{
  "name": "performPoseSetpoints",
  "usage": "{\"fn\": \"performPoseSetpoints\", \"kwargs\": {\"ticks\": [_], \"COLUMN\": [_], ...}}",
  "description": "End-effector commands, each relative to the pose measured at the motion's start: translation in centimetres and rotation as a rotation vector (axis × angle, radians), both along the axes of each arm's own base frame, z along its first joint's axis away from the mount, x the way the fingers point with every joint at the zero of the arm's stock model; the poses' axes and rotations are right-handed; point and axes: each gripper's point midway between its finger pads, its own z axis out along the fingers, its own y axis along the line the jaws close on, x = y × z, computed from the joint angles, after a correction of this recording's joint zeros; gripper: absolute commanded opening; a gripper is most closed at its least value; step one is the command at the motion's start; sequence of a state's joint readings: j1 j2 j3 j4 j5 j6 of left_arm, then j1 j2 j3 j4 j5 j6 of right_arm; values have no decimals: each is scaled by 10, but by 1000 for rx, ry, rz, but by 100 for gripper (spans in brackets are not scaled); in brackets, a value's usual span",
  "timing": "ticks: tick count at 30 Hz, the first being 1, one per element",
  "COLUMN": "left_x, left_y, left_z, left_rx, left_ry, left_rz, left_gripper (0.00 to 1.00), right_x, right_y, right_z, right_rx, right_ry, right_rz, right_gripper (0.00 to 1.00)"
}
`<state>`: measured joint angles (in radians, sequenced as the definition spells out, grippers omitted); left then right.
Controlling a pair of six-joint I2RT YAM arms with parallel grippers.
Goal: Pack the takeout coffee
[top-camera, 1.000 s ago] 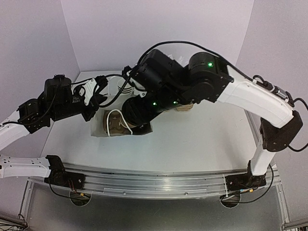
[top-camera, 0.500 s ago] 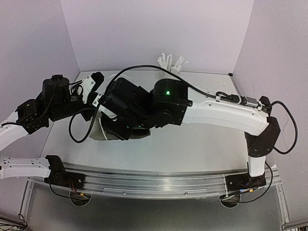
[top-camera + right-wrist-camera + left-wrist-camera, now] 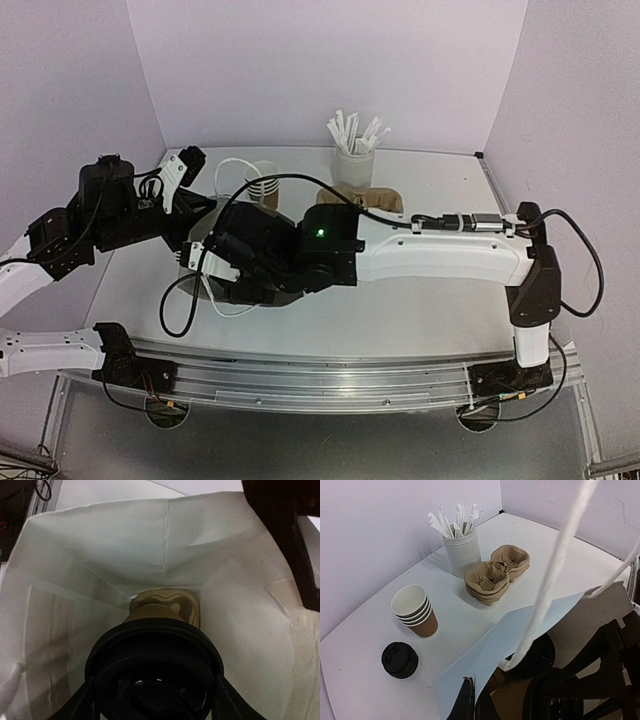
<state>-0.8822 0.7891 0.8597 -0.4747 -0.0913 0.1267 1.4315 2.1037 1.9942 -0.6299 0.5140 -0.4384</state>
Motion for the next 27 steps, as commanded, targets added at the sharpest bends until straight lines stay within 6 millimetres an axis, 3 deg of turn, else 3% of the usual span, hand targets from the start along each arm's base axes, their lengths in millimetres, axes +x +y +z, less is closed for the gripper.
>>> {"fn": "performPoseSetpoints", "kwargs": {"ticks": [1, 10, 17, 22, 27], "left_x": [-3, -9, -20, -29, -31], "left_y": [-2, -3, -2, -9, -9], "left_z": [23, 25, 12, 6, 1], "left_rx": [-88, -66, -25, -39, -43], "left_ry": [-21, -33, -30, 9, 23], "left_rz": [-14, -53, -113, -165, -162], "left_gripper": [0, 0, 0, 0, 0], "right_x": [9, 19, 29, 32, 35], "right_y": [14, 7, -8, 9, 26], "right_z": [-3, -42, -52, -60, -44], "right_rx": [-24, -132, -128, -135, -70], "right_ry": [-110, -144, -101, -119, -127], "right_rz": [46, 34, -36, -17, -19], "right_gripper": [19, 17, 16, 14, 14]}}
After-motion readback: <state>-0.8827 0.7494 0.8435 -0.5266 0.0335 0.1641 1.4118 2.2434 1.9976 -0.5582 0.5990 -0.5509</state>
